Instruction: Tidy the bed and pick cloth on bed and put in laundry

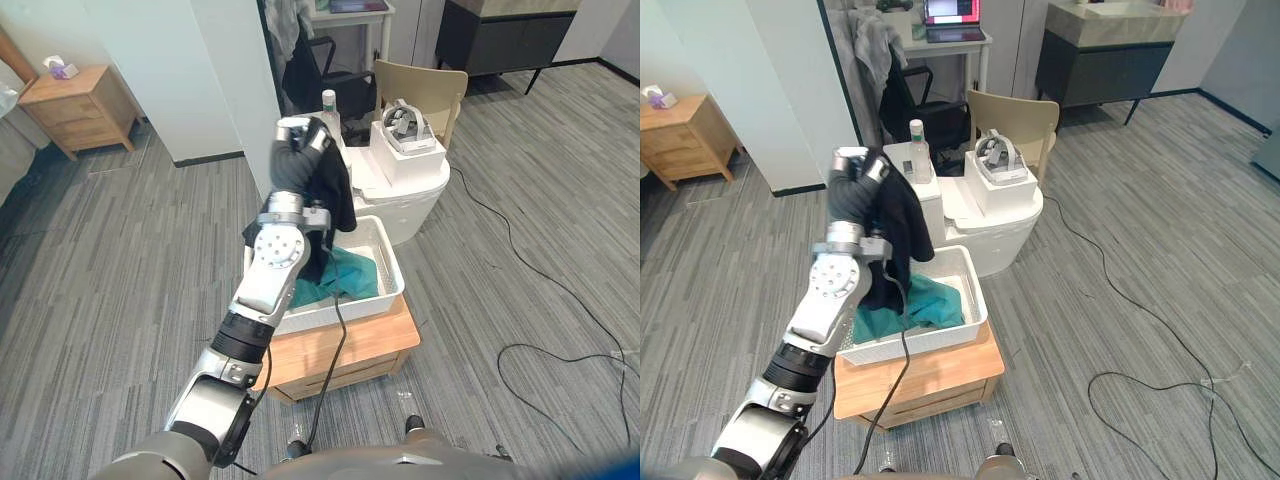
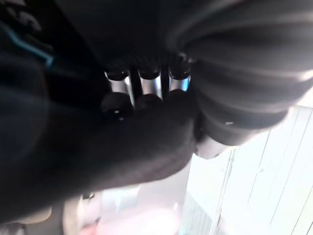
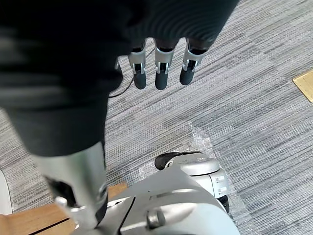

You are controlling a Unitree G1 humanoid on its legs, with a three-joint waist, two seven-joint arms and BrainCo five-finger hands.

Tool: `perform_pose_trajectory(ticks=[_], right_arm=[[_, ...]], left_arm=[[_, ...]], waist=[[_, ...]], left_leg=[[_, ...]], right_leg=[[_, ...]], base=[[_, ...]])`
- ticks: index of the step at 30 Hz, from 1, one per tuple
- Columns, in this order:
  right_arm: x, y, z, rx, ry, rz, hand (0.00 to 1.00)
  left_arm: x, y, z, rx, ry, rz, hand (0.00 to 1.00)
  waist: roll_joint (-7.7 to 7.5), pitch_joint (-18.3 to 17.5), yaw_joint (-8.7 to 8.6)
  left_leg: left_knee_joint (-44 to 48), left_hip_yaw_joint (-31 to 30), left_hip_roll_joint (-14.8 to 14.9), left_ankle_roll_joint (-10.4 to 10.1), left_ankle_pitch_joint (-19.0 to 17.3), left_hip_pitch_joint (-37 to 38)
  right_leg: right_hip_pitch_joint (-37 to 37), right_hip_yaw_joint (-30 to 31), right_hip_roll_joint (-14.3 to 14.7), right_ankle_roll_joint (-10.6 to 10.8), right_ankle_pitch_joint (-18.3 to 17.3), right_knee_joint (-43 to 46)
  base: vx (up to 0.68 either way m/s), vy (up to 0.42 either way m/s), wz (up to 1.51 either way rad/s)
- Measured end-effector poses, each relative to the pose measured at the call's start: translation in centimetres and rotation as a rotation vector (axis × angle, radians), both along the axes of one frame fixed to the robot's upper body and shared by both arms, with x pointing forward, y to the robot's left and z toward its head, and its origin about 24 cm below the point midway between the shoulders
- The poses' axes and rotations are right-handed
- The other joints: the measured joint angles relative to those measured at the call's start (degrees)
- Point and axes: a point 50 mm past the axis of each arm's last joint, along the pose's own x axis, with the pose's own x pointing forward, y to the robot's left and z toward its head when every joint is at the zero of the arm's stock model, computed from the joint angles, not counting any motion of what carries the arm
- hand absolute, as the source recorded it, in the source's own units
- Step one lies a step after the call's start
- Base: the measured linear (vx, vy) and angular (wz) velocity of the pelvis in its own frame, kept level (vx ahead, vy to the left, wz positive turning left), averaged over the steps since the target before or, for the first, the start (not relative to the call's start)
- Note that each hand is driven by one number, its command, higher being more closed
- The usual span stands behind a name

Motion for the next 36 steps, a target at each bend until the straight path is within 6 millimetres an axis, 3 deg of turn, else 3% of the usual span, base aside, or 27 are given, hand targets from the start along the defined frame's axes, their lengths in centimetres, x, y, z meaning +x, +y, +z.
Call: perform_pose_trajectory(ticks=[7, 14, 17, 22, 26, 27, 36], right_arm=[[1.0, 0.3, 0.1, 0.009, -0.024, -0.002, 0.0], [5.0, 0.8, 0.7, 0.004, -0.115, 0.017, 0.0], [6.1, 0.9, 1.0, 0.001, -0.147, 0.022, 0.0], [7.7, 1.2, 1.6, -0.002, -0.209, 0.016, 0.0], [8.7, 1.3, 1.9, -0.002, -0.245, 0.003, 0.0], [8.9, 1.3, 2.1, -0.006, -0.256, 0.002, 0.0], [9.6, 1.2, 2.4, -0.012, -0.292, 0.019, 0.0]], left_arm=[[1.4, 0.5, -4.7, 0.134, 0.209, 0.047, 1.0], [2.3, 3.4, -6.7, 0.206, 0.315, 0.183, 1.0], [3.2, 4.3, -6.0, 0.215, 0.31, 0.232, 1.0], [4.6, 6.1, -2.7, 0.259, 0.217, 0.315, 1.0], [5.0, 6.8, -3.3, 0.306, 0.252, 0.352, 1.0], [5.0, 7.2, -3.8, 0.31, 0.278, 0.365, 0.0], [3.7, 11.6, -8.7, 0.262, 0.513, 0.433, 0.0]], waist=[[-0.75, 2.03, -0.53], [-1.22, 8.0, -2.12], [-1.32, 10.16, -2.59], [-1.64, 13.95, -2.5], [-1.61, 16.43, -2.33], [-1.65, 17.21, -2.1], [-1.45, 20.05, -1.63]], left_leg=[[0.01, 0.97, 0.05, -0.46, 0.41, -5.06], [0.09, 3.45, -0.23, 0.06, 0.92, -9.98], [0.4, 3.52, -0.14, 0.59, 1.3, -11.16], [0.44, 3.5, 0.22, 0.76, 1.43, -13.05], [0.46, 3.34, 0.37, 0.78, 1.43, -12.82], [0.47, 3.35, 0.42, 0.75, 1.39, -12.81], [3.27, 3.98, 1.68, 0.39, 0.25, -12.85]], right_leg=[[-5.73, 1.41, 0.06, 0.4, 0.82, 0.01], [-11.92, 4.02, 0.16, 0.57, 3.78, -0.09], [-13.21, 4.2, 0.29, 0.54, 4.02, 0.11], [-15.48, 4.27, 0.62, 0.48, 4.02, 0.95], [-15.62, 4.27, 0.69, 0.2, 3.84, 2.02], [-15.66, 4.28, 0.72, 0.16, 3.82, 2.17], [-15.85, 4.64, 1.13, -0.7, 2.68, 3.57]], base=[[-0.05, 0.003, -0.05], [0.0, -0.009, -0.14], [0.05, -0.027, -0.05], [0.03, -0.023, 0.01], [0.03, -0.014, 0.03], [0.0, 0.0, 0.0], [0.02, -0.025, -0.05]])
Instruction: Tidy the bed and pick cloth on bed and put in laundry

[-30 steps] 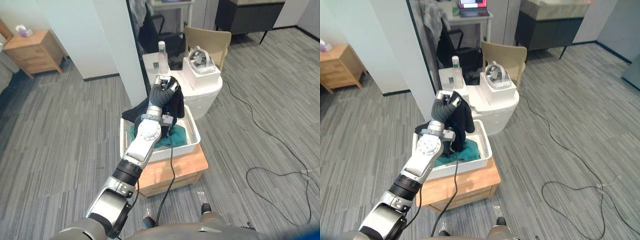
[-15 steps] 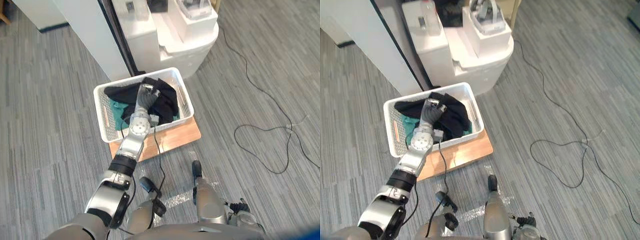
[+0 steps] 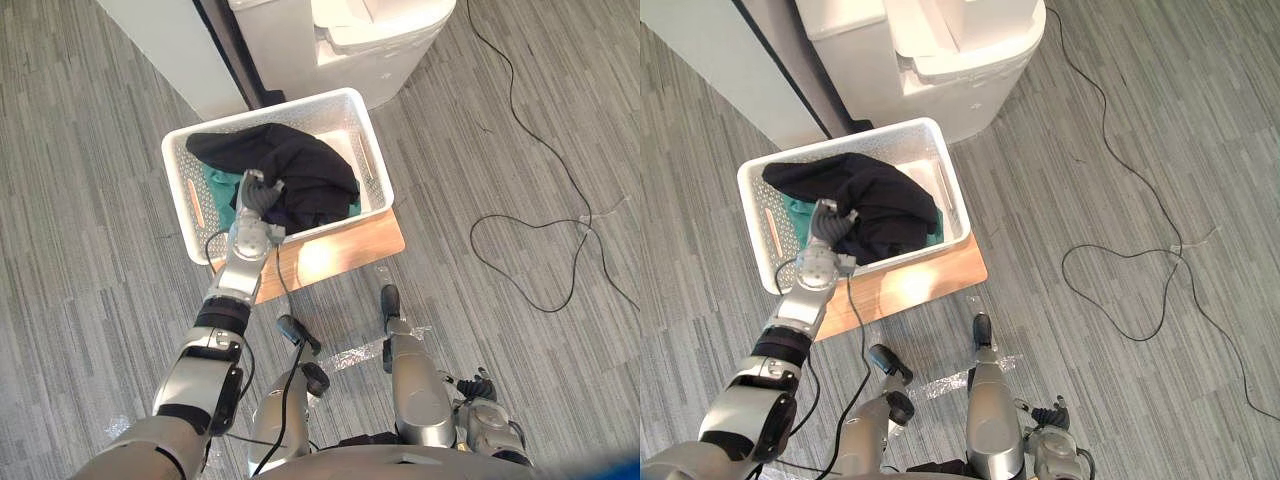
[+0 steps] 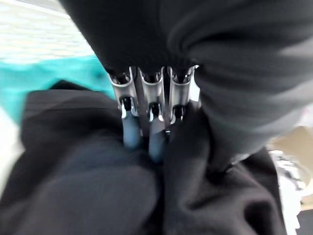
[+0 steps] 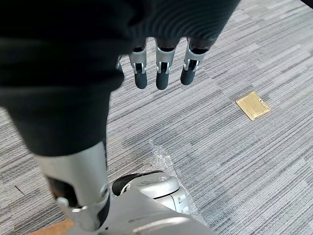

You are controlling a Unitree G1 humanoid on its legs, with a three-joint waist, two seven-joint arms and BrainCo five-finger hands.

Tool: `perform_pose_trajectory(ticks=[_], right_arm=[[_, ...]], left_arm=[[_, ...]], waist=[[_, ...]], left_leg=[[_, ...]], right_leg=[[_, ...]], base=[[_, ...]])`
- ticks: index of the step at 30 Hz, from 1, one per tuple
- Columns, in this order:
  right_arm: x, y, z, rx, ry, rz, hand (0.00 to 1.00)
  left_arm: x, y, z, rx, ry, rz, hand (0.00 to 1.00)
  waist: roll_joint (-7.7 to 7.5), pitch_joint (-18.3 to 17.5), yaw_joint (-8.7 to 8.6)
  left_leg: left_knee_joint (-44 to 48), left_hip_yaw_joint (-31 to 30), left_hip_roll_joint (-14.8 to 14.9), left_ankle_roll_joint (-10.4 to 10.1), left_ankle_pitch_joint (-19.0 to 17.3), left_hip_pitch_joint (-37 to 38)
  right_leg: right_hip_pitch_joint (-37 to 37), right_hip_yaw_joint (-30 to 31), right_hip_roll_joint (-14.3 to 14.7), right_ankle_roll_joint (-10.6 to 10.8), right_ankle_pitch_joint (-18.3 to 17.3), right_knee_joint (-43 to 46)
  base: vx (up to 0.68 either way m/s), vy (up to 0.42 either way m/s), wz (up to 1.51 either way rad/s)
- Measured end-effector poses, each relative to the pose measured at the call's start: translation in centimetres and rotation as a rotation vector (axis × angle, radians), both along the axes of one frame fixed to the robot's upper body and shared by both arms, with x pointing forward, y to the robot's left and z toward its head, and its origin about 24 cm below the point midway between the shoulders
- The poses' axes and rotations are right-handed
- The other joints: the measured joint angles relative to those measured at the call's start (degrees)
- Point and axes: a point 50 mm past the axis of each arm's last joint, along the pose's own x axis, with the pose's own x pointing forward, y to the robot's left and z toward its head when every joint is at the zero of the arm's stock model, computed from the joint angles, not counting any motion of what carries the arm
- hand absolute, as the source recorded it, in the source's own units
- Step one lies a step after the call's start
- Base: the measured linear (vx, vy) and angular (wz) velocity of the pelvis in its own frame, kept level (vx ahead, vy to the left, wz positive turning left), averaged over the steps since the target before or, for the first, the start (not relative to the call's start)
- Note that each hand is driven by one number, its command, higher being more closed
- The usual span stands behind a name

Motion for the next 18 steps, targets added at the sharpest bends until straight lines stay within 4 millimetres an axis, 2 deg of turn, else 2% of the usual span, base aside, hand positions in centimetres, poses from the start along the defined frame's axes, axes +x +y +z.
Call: perform_pose_trajectory(ticks=[5, 8, 11, 14, 16, 18], right_arm=[[-0.1, 0.0, 0.0, 0.006, 0.002, 0.009, 0.0], [0.0, -0.2, 0.0, -0.001, 0.002, 0.031, 0.0], [-0.3, -0.4, -0.1, -0.003, 0.012, 0.028, 0.0], [-0.5, -0.7, -0.1, -0.006, 0.026, 0.027, 0.0], [-0.9, -1.1, -0.2, -0.011, 0.044, 0.022, 0.0], [-1.0, -1.2, -0.2, -0.005, 0.045, 0.018, 0.0]], left_arm=[[-1.2, 0.8, -1.9, -0.089, 0.05, 0.032, 0.0], [-1.8, 1.8, -2.2, -0.132, 0.042, 0.071, 0.0], [-2.5, 2.5, -1.8, -0.173, 0.005, 0.08, 0.0], [-3.6, 3.2, -1.8, -0.203, -0.019, 0.099, 0.0], [-4.6, 3.8, -2.1, -0.233, -0.034, 0.116, 0.0], [-5.3, 4.4, -2.3, -0.25, -0.045, 0.14, 0.0]], waist=[[0.39, 0.21, -0.03], [0.6, 0.17, 0.17], [1.12, 0.06, 1.65], [1.6, -0.21, 2.27], [2.44, -1.41, 3.22], [3.15, -2.37, 3.35]], left_leg=[[-0.21, -0.72, 0.37, -0.46, -0.31, 2.49], [-0.74, -0.75, 0.28, -0.72, -0.33, 3.27], [-2.31, -1.1, -0.38, -0.43, 0.74, 4.36], [-2.7, -2.4, -0.38, -0.46, 0.97, 5.02], [-2.75, -3.05, -0.34, -0.49, 1.02, 4.98], [-2.75, -4.07, -0.28, -0.49, 1.02, 5.15]], right_leg=[[2.97, -0.91, 0.29, -0.01, -0.99, -0.1], [3.56, -0.98, 0.33, -0.02, -1.25, -0.14], [4.61, -1.84, 0.4, 0.0, -1.34, -0.73], [6.41, -3.32, 0.49, -0.01, -1.47, -1.63], [6.97, -4.19, 0.58, -0.01, -1.47, -2.15], [8.1, -5.21, 0.66, -0.02, -1.47, -2.58]], base=[[0.02, -0.025, 0.04], [0.0, 0.0, 0.01], [0.03, 0.004, 0.05], [0.08, -0.008, 0.22], [0.08, -0.018, 0.17], [0.09, -0.018, 0.22]])
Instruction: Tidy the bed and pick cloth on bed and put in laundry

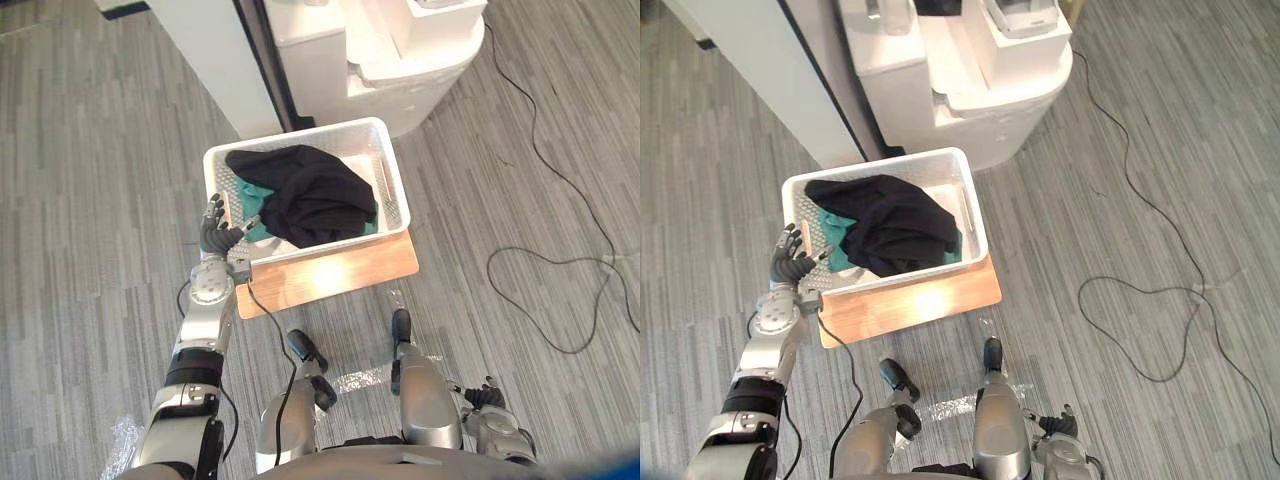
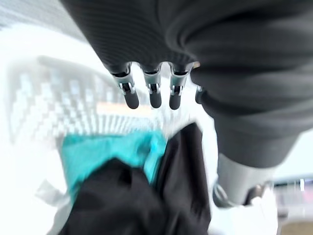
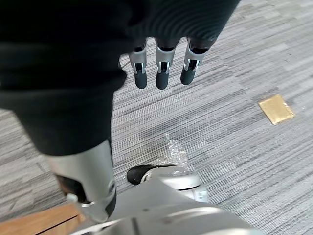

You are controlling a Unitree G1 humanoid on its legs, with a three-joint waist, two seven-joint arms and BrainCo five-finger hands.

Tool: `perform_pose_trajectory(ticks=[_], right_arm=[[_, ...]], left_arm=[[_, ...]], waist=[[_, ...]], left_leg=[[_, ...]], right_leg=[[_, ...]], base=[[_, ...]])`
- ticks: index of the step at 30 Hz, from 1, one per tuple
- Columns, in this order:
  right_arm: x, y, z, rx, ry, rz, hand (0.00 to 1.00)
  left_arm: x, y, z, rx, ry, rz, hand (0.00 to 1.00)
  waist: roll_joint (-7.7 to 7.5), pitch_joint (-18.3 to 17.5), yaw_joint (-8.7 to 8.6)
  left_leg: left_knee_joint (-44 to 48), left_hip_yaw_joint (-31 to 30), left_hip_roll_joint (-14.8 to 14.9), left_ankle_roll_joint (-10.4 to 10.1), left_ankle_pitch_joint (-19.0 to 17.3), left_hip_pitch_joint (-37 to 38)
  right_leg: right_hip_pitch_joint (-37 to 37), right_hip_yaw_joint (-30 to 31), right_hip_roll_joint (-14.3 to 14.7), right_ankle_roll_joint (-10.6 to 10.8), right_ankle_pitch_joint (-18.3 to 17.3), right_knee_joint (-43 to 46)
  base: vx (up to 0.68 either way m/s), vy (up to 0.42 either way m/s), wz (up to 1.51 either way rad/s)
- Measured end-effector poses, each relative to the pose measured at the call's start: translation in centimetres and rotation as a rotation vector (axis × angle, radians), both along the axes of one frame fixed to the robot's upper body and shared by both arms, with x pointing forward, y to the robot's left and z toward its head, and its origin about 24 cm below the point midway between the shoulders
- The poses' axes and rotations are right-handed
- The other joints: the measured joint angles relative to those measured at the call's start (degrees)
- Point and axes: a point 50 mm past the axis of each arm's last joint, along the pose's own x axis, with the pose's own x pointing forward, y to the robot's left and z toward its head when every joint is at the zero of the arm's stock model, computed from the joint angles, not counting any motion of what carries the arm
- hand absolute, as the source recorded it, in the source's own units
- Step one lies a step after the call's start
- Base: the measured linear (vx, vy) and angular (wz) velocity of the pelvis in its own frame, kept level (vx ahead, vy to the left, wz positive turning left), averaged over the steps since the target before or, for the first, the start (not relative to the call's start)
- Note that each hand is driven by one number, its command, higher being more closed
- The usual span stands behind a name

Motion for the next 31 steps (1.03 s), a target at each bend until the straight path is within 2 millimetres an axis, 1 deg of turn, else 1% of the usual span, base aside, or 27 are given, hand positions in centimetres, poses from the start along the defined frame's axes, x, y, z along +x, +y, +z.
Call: perform_pose_trajectory(ticks=[2, 3, 4, 5, 6, 7, 8, 10, 11, 13, 15, 16, 17, 18, 20, 22, 23, 24, 25, 26, 28, 29, 31], right_arm=[[-0.2, -0.2, 0.0, 0.005, 0.003, -0.015, 0.0], [-0.7, -0.3, -0.2, 0.009, 0.017, -0.016, 0.0], [-1.1, -0.3, -0.3, 0.015, 0.027, -0.016, 0.0], [-1.2, -0.3, -0.4, 0.017, 0.03, -0.016, 0.0], [-1.3, -0.3, -0.5, 0.021, 0.036, -0.015, 0.0], [-1.4, -0.2, -0.5, 0.021, 0.039, -0.015, 0.0], [-1.5, -0.3, -0.5, 0.022, 0.044, -0.017, 0.0], [-1.7, -0.3, -0.6, 0.023, 0.052, -0.021, 0.0], [-2.2, -0.3, -0.7, 0.024, 0.065, -0.026, 0.0], [-2.7, -0.3, -0.9, 0.019, 0.085, -0.019, 0.0], [-3.7, -0.3, -1.2, 0.02, 0.119, -0.026, 0.0], [-3.8, -0.3, -1.3, 0.022, 0.126, -0.026, 0.0], [-3.9, -0.2, -1.3, 0.026, 0.129, -0.026, 0.0], [-3.9, 0.0, -1.4, 0.03, 0.134, -0.024, 0.0], [-4.0, 0.1, -1.4, 0.033, 0.136, -0.023, 0.0], [-3.9, 0.4, -1.4, 0.04, 0.132, -0.024, 0.0], [-3.9, 0.4, -1.4, 0.042, 0.132, -0.026, 0.0], [-4.0, 0.5, -1.4, 0.047, 0.13, -0.03, 0.0], [-3.9, 0.8, -1.5, 0.066, 0.125, -0.041, 0.0], [-3.9, 0.8, -1.5, 0.071, 0.122, -0.049, 0.0], [-3.9, 1.1, -1.6, 0.104, 0.102, -0.088, 0.0], [-3.8, 1.2, -1.6, 0.112, 0.098, -0.094, 0.0], [-3.3, 2.1, -1.6, 0.146, 0.079, -0.086, 0.0]], left_arm=[[-0.7, 0.3, -0.2, -0.02, -0.009, 0.014, 0.0], [-1.2, 0.2, -0.2, -0.026, -0.022, 0.013, 0.0], [-1.7, 0.3, -0.3, -0.026, -0.034, 0.016, 0.0], [-1.9, 0.4, -0.4, -0.026, -0.038, 0.02, 0.0], [-2.4, 0.7, -0.8, -0.033, -0.031, 0.033, 0.0], [-2.7, 0.9, -1.1, -0.043, -0.024, 0.041, 0.0], [-3.4, 1.1, -1.8, -0.063, -0.007, 0.058, 0.0], [-4.7, 1.2, -3.2, -0.106, 0.027, 0.084, 0.0], [-6.2, 1.0, -4.8, -0.148, 0.075, 0.101, 0.0], [-7.9, 0.7, -6.6, -0.185, 0.139, 0.114, 0.0], [-10.3, 0.0, -9.6, -0.271, 0.249, 0.15, 0.0], [-11.0, -0.2, -10.5, -0.296, 0.285, 0.163, 0.0], [-12.1, -0.4, -11.9, -0.332, 0.344, 0.184, 0.0], [-14.0, -0.6, -13.9, -0.379, 0.433, 0.22, 0.0], [-17.4, -1.0, -16.7, -0.451, 0.578, 0.298, 0.0], [-21.7, -1.8, -19.5, -0.541, 0.758, 0.396, 0.0], [-22.6, -2.1, -20.0, -0.558, 0.797, 0.415, 0.0], [-24.4, -2.6, -20.8, -0.58, 0.877, 0.44, 0.0], [-26.0, -2.6, -21.2, -0.6, 0.931, 0.464, 0.0], [-26.2, -2.6, -21.3, -0.598, 0.941, 0.464, 0.0], [-26.7, -2.9, -21.5, -0.59, 0.988, 0.434, 0.0], [-26.7, -2.9, -21.6, -0.594, 0.992, 0.433, 0.0], [-26.9, -3.0, -21.6, -0.601, 1.0, 0.433, 0.0]], waist=[[0.25, -1.47, 0.87], [0.32, -2.88, 1.33], [0.41, -4.29, 1.46], [0.38, -4.98, 1.58], [0.36, -6.11, 2.11], [0.35, -6.45, 2.4], [0.33, -6.86, 2.72], [0.31, -7.39, 2.8], [0.23, -8.77, 2.9], [0.04, -10.4, 3.25], [-0.37, -11.94, 4.65], [-0.49, -12.14, 4.93], [-0.62, -12.22, 5.47], [-0.85, -12.37, 5.69], [-1.18, -13.71, 5.89], [-1.62, -14.09, 6.01], [-1.71, -14.14, 6.06], [-1.84, -14.74, 6.12], [-1.83, -15.27, 6.48], [-1.8, -15.3, 6.62], [-1.44, -15.76, 7.48], [-1.35, -15.81, 7.52], [-1.18, -15.85, 7.55]], left_leg=[[-0.01, -0.2, 0.13, -0.01, 0.0, 0.73], [-0.01, -0.63, 0.17, -0.01, -0.01, 0.96], [-0.02, -1.47, 0.17, -0.01, -0.01, 1.01], [-0.02, -1.65, 0.2, -0.02, -0.01, 1.05], [-0.03, -1.77, 0.22, -0.02, -0.01, 1.28], [-0.05, -1.82, 0.21, -0.02, -0.01, 1.55], [-0.11, -2.1, 0.11, -0.04, -0.02, 2.14], [-0.38, -2.86, -0.02, -0.08, -0.02, 2.89], [-0.42, -3.33, -0.05, -0.16, -0.04, 2.88], [-0.44, -3.59, -0.03, -0.74, -0.45, 2.9], [-0.46, -3.81, -0.05, -0.86, -0.55, 3.46], [-0.47, -3.8, -0.05, -0.9, -0.58, 3.67], [-0.47, -3.75, -0.05, -0.97, -0.65, 4.16], [-0.49, -3.61, -0.07, -1.05, -0.85, 5.0], [-0.49, -3.17, -0.05, -1.18, -1.07, 5.21], [-0.49, -3.0, -0.04, -1.45, -1.47, 6.42], [-0.49, -2.97, -0.05, -1.53, -1.61, 6.9], [-0.5, -2.99, -0.06, -1.75, -1.84, 7.14], [-0.5, -3.0, -0.01, -1.94, -2.0, 7.34], [-0.5, -3.0, 0.01, -1.99, -2.04, 7.4], [-0.49, -2.93, 0.05, -2.31, -2.32, 7.63], [-0.49, -2.96, 0.05, -2.37, -2.37, 7.75], [-0.49, -2.86, 0.12, -2.5, -2.48, 8.56]], right_leg=[[0.97, -0.58, 0.13, 0.0, 0.0, -0.22], [1.72, -1.03, 0.18, -0.01, -0.01, -0.62], [2.57, -1.75, 0.22, -0.04, -0.03, -1.34], [2.79, -1.95, 0.24, -0.08, -0.05, -1.46], [3.12, -2.03, 0.27, -0.17, -0.12, -1.53], [3.46, -2.05, 0.26, -0.2, -0.15, -1.62], [4.29, -2.23, 0.21, -0.33, -0.33, -1.92], [5.49, -2.69, 0.07, -0.25, -0.91, -1.99], [5.5, -3.39, -0.04, -0.39, -1.45, -1.99], [5.8, -3.81, -0.06, -0.18, -1.73, -2.1], [6.68, -4.03, -0.06, -0.13, -1.79, -2.65], [6.96, -4.04, -0.06, -0.13, -1.79, -2.74], [7.6, -4.07, -0.05, -0.13, -1.79, -2.84], [8.48, -4.06, -0.05, -0.12, -1.79, -2.99], [8.65, -4.02, -0.06, 0.0, -1.9, -3.02], [9.78, -4.01, -0.09, 0.2, -2.36, -3.01], [10.33, -4.0, -0.09, 0.21, -2.46, -3.03], [10.54, -3.99, -0.09, 0.13, -2.69, -3.04], [10.64, -3.94, -0.03, 0.09, -2.93, -3.03], [10.65, -3.91, -0.02, 0.04, -2.96, -3.03], [10.68, -3.55, 0.08, -0.13, -2.98, -3.02], [10.81, -3.45, 0.11, -0.11, -3.02, -3.03], [11.48, -3.24, 0.24, 0.01, -3.02, -3.12]], base=[[0.06, -0.021, 0.12], [0.05, -0.027, 0.17], [0.03, -0.018, 0.22], [0.01, -0.019, 0.18], [-0.01, -0.011, 0.06], [-0.03, -0.01, 0.04], [-0.05, 0.001, 0.09], [-0.08, 0.005, 0.17], [-0.07, 0.007, 0.16], [-0.03, 0.005, 0.13], [0.0, 0.004, 0.07], [0.0, 0.0, 0.0], [0.0, 0.0, 0.0], [0.0, 0.0, 0.0], [0.03, -0.002, -0.03], [0.06, -0.007, -0.02], [0.06, -0.009, -0.01], [0.08, -0.014, -0.03], [0.05, -0.011, -0.03], [0.05, -0.015, -0.07], [0.04, -0.016, -0.08], [0.06, -0.017, -0.03], [0.06, -0.016, -0.04]])
